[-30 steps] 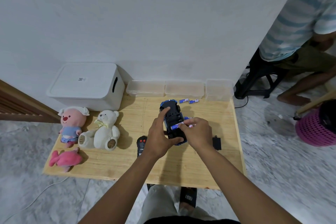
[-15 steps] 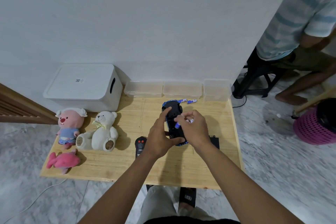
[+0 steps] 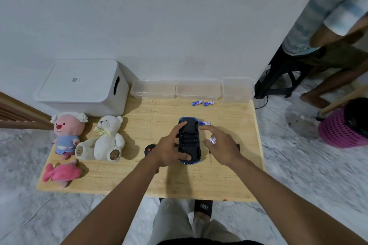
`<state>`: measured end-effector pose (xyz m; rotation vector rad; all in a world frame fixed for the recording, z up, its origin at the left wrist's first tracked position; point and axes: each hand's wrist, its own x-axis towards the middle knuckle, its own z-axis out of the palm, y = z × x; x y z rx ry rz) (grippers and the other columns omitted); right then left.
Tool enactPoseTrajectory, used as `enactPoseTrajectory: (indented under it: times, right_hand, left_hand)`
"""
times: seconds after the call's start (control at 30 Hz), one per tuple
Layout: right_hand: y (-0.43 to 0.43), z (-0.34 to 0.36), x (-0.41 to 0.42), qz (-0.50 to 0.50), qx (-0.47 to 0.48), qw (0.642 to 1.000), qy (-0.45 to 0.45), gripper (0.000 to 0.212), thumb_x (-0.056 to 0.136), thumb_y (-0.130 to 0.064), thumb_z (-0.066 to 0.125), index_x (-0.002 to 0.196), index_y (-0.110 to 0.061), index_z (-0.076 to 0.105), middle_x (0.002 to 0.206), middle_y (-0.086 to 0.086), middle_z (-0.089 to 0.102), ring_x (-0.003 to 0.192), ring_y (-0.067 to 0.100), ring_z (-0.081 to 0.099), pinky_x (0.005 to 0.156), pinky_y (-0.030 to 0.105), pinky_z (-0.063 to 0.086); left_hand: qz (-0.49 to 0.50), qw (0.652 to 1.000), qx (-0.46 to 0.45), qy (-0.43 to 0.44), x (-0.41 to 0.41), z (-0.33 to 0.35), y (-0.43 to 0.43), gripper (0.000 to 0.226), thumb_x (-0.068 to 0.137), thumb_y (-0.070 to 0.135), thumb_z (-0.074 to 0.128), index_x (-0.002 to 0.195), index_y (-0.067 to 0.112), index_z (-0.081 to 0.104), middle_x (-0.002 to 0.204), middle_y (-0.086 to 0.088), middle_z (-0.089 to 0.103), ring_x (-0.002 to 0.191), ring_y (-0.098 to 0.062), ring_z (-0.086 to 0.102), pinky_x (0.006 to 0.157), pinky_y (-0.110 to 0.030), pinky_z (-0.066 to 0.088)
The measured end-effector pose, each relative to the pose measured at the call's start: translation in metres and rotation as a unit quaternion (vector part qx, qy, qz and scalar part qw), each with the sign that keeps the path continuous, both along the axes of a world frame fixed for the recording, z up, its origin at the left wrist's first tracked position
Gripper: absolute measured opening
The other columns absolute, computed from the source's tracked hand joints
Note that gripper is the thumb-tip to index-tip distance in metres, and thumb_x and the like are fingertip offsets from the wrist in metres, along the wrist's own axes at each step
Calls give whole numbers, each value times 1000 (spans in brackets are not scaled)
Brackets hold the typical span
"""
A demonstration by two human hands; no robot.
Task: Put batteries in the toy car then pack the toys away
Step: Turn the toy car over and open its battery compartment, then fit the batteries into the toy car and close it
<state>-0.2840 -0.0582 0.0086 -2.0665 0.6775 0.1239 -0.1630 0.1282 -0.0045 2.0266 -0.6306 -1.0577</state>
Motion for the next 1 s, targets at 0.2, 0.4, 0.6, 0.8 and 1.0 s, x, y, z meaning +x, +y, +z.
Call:
enactPoseTrajectory:
  times: [0.2,0.4,0.6,0.8,1.0]
  right_hand:
    - [2,-25,2,43,-49,998,15,67,84,-34,80,142,-47,50,89,0,69,81,16,59,82,37,56]
    - [-4,-32,3,59,-39,997,-3,65,86,-38,77,143,-50,48,105,-13,69,98,10,62,87,29,50]
    - [-27,-29,-5,7,-38,999,-5,49,95,-34,68,139,-50,51,97,-6,71,83,14,64,76,28,51]
    - [-115,-4,2,-117,-110,987,25,46,89,-51,69,132,-43,55,123,2,66,112,23,60,89,35,50]
    - [-178,6,15,-140,-156,977,47,73,87,-41,73,149,-46,34,92,0,63,90,25,62,72,30,44]
  left_hand:
    - [-8,1000,9,20,10,-17,3,118,73,-1,89,159,47,24,137,5,59,102,-16,73,89,-35,62]
    - [-17,999,7,30,15,-18,3,118,74,-2,88,160,46,23,138,10,57,101,-13,73,86,-29,61]
    - [-4,997,27,-76,28,-2,1,119,66,38,94,159,49,20,144,0,31,130,-22,47,109,-40,48]
    - [-58,972,22,-227,75,45,-66,89,81,40,84,156,36,37,148,-6,38,137,-28,40,110,-36,38]
    - [-150,942,25,-298,79,46,-184,84,85,39,77,158,31,35,157,-7,34,147,-30,31,117,-47,35]
